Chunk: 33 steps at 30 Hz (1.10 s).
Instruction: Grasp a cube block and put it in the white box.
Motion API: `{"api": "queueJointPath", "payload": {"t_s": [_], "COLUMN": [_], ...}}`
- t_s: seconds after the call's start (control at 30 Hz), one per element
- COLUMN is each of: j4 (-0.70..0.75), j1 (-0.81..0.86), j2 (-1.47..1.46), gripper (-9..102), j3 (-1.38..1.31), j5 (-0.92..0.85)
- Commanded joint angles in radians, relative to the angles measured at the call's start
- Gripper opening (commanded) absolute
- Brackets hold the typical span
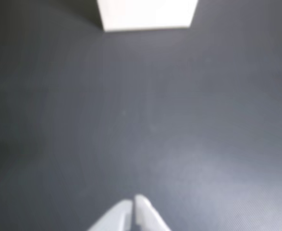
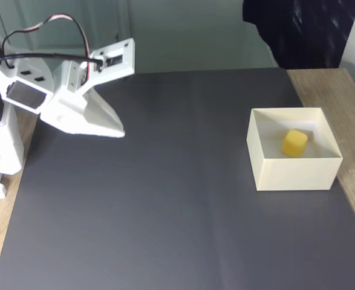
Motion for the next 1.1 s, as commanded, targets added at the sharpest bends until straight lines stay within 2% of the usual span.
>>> {"api": "queueJointPath", "payload": {"t_s": [0.0, 0.3, 0.53, 0.83, 1.07], "j4": [0.055, 0.109, 0.281, 0.410, 0.413], "j1": [-0.005, 0.015, 0.014, 0.002, -0.003], "j2": [0.083, 0.094, 0.095, 0.095, 0.095], "gripper": [0, 0, 0, 0, 0], "j3": [0.018, 0.043, 0.054, 0.069, 0.097], "j5": [-0.005, -0.018, -0.091, -0.123, -0.198]}}
